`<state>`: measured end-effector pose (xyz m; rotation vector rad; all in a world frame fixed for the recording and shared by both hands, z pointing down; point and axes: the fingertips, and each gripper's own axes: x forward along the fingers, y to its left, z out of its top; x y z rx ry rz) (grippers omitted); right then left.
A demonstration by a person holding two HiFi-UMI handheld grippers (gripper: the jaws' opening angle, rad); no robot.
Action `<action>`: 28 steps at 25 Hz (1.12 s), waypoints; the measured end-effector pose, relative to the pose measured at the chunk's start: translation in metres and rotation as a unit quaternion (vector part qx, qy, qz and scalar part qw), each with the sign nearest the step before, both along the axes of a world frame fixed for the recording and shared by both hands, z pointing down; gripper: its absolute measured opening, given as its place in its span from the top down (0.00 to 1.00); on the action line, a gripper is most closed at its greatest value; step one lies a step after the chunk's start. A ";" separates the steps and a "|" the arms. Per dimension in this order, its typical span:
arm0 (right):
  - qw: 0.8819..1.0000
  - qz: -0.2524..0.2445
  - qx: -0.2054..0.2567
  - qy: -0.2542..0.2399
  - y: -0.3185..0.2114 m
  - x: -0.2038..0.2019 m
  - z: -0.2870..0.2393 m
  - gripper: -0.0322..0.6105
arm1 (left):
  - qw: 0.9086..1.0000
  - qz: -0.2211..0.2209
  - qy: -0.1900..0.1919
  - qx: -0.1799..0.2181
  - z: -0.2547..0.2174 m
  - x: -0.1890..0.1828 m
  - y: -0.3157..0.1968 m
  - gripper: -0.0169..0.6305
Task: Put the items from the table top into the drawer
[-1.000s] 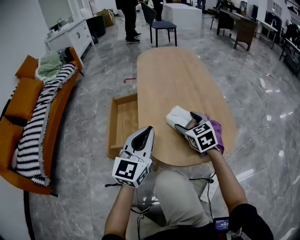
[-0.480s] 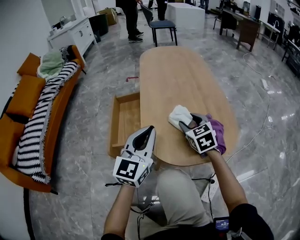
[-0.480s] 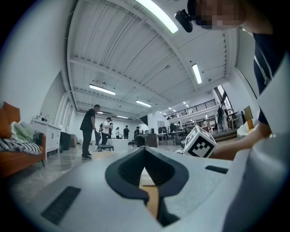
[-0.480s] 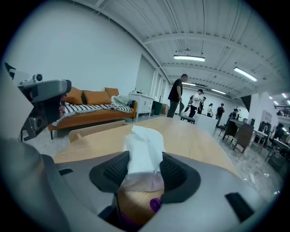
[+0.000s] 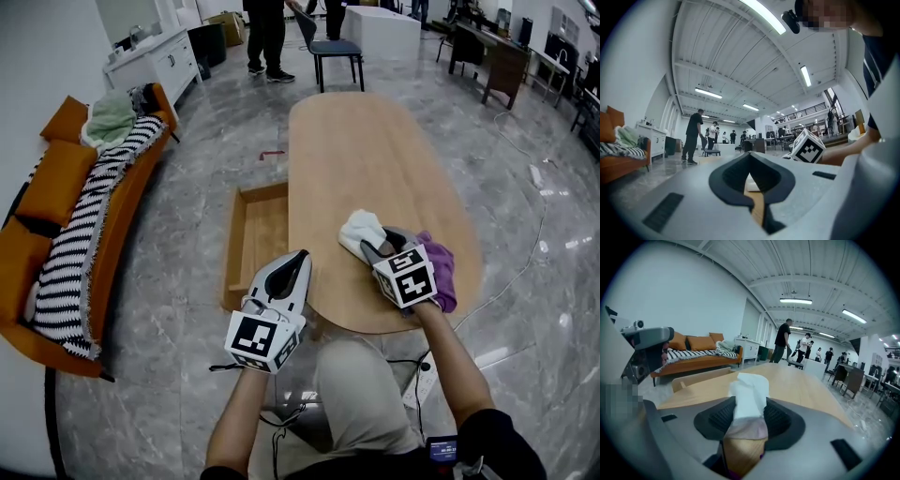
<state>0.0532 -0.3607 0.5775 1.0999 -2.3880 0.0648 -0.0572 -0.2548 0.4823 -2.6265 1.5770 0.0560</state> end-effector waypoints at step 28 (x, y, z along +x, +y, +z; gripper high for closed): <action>0.987 -0.160 0.000 -0.022 0.027 -0.165 -0.013 0.64 | 0.992 -0.126 -0.006 0.002 -0.001 -0.094 0.036 0.97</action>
